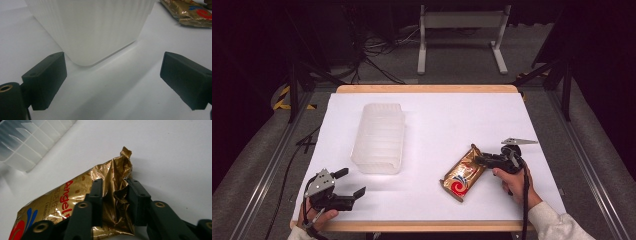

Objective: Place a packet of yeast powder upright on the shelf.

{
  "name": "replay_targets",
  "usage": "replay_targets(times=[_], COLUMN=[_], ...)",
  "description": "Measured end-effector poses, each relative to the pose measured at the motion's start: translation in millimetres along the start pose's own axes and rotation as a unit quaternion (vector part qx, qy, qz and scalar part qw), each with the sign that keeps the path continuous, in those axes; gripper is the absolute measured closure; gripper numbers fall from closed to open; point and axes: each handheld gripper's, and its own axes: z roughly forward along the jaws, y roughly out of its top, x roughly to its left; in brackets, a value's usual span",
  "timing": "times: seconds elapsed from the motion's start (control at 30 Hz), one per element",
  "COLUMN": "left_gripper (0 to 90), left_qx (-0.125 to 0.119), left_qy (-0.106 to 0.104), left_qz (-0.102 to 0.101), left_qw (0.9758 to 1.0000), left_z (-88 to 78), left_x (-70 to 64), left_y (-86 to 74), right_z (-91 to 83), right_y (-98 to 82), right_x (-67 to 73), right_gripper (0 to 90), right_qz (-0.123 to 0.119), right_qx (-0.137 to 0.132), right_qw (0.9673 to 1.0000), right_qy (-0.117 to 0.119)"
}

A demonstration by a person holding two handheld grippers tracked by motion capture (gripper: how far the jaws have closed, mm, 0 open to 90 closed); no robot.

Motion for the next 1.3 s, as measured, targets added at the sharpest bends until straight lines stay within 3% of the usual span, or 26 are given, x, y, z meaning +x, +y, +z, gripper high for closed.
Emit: replay_targets(times=[0.07, 0.13, 0.47, 0.73, 0.8, 0.93, 1.13, 1.2, 1.3], left_gripper=[7.9, 7.9, 7.9, 7.8, 7.8, 7.8, 7.8, 7.7, 7.7], left_qx=[0.0, 0.001, -0.003, -0.002, -0.002, -0.003, -0.002, -0.002, -0.003], left_qy=[0.0, 0.0, -0.001, -0.001, -0.001, -0.002, -0.002, -0.002, -0.002], left_qz=[-0.002, -0.003, -0.003, -0.005, -0.005, -0.009, -0.006, -0.006, -0.009], left_qw=[1.0, 1.0, 1.0, 1.0, 1.0, 1.0, 1.0, 1.0, 1.0], left_z=[0.3, 0.3, 0.3, 0.5, 0.5, 0.3, 0.3, 0.2, -0.1], left_x=[0.1, -0.3, 0.5, 0.9, 0.9, 1.1, 1.2, 1.2, 1.3], left_y=[-0.1, 0.0, -0.2, -0.1, -0.1, -0.2, -0.1, -0.1, -0.3], right_z=[-1.0, -2.2, -4.3, -14.2, -18.9, -24.1, -33.3, -36.1, -38.8], right_y=[-0.3, -0.6, -2.2, -1.2, 0.8, 6.8, 16.5, 19.7, 22.4], right_x=[-2.8, -2.7, 3.9, 8.4, 11.9, 16.7, 29.7, 35.9, 41.7], right_gripper=[77.1, 80.3, 85.2, 86.5, 87.0, 87.1, 87.6, 87.8, 87.9], right_qz=[0.006, 0.006, -0.022, -0.052, -0.065, -0.074, -0.107, -0.125, -0.135], right_qx=[-0.004, -0.006, -0.017, -0.051, -0.067, -0.076, -0.096, -0.103, -0.108], right_qw=[1.0, 0.9999, 0.9992, 0.9972, 0.9956, 0.9944, 0.9896, 0.9868, 0.9849], right_qy=[-0.001, -0.007, -0.029, -0.017, -0.009, 0.003, 0.011, -0.001, 0.004])
